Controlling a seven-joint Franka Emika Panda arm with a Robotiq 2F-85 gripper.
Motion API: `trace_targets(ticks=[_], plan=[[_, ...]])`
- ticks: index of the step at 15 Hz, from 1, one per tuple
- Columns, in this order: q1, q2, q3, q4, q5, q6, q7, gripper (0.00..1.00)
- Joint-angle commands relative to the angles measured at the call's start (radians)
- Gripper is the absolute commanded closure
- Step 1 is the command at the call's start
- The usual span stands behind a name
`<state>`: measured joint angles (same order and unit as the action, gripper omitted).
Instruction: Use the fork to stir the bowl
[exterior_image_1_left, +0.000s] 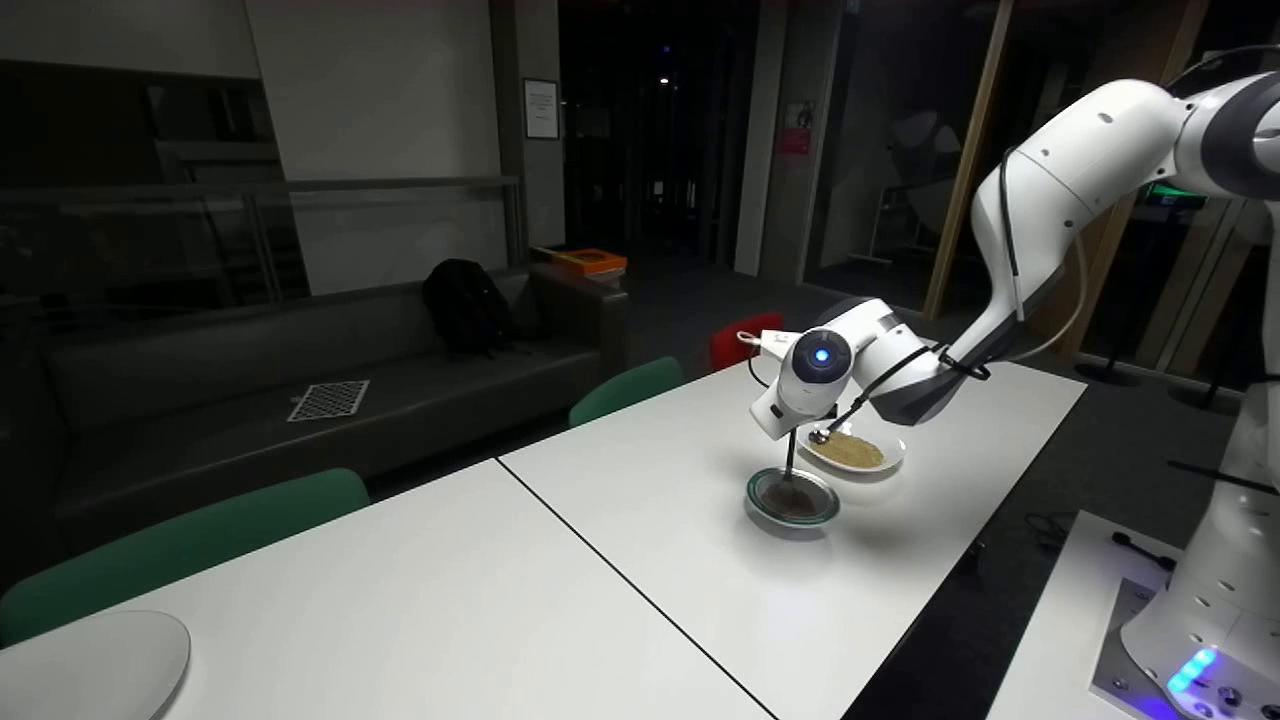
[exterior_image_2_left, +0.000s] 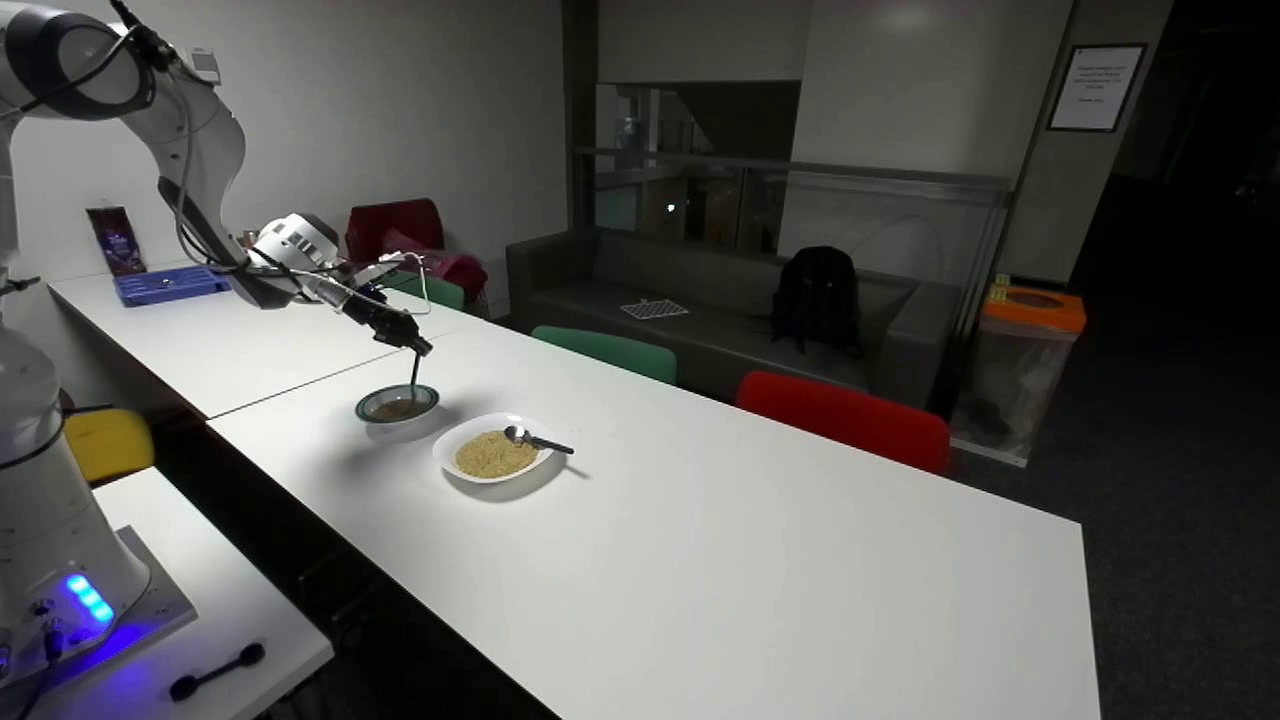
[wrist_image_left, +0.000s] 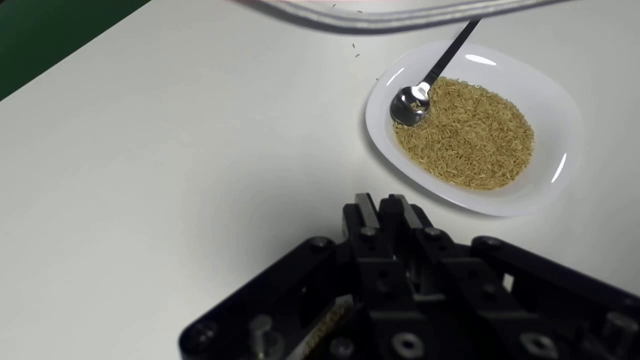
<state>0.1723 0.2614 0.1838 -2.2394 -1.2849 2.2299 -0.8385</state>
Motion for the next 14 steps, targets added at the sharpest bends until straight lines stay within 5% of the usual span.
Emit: trace_targets(ticks=[1,9,10,14], plan=[[0.008,0.018,0.006,0.015,-0.012,-0.027,0.028,0.97],[-0.003,0.012,0.007,0.007,0.001,-0.002,-0.001,0.97],[-0.003,0.012,0.007,0.007,0.002,-0.002,-0.002,0.89],[-0.003,0.012,0.007,0.007,0.002,-0.002,-0.002,0.89]])
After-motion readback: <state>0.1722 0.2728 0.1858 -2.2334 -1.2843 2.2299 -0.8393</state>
